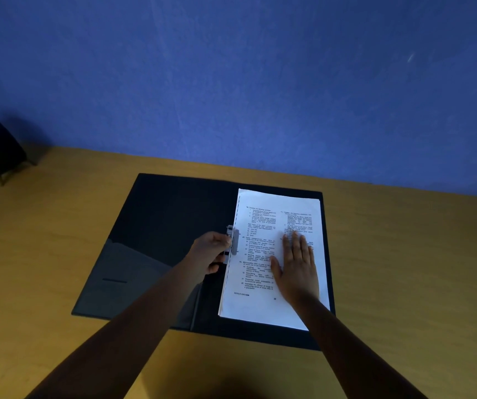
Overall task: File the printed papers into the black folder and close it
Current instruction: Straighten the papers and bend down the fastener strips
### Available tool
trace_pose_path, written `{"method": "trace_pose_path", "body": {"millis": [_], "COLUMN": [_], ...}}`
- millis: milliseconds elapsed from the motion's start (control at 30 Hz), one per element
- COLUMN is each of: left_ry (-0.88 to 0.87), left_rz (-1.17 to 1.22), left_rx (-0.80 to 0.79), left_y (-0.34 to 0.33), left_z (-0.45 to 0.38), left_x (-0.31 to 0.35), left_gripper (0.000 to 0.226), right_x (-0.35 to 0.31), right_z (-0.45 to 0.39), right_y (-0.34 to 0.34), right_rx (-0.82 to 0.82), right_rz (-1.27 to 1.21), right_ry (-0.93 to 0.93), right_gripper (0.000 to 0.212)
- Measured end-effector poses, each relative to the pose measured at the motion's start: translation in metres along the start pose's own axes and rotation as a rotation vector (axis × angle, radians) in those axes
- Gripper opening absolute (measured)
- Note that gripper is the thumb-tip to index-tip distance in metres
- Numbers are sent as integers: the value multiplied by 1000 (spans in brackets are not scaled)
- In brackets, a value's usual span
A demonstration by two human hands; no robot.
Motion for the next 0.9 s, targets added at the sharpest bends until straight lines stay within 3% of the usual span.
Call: {"method": "trace_pose_path", "body": {"millis": [133, 267, 433, 900], "left_ry": [9, -99, 17, 110], "left_rz": [-110, -541, -896, -1224], "left_rx": [97, 163, 119, 103], "left_y": [-1, 8, 17, 8], "left_z": [-7, -17, -19, -20], "left_x": [-15, -14, -15, -3], "left_gripper": [40, 41, 62, 53], "right_x": [-1, -1, -3, -2], "right_z": [0, 0, 0, 0], "right_y": [1, 2, 4, 4], "right_rx": [14, 12, 13, 12], "right_rz": [-7, -2, -11, 10], "right_ry": [6, 4, 6, 6], "right_gripper": [67, 67, 67, 67]}}
Point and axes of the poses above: each hand's wrist, its own z-axis away from the middle knuckle, its own y-axis out of the back of the hand, x = y × z, the point moved 6 cm from there along -z, towards the middle knuckle, and after that the axes turned 4 degrees about -z, right-handed, at the moved point
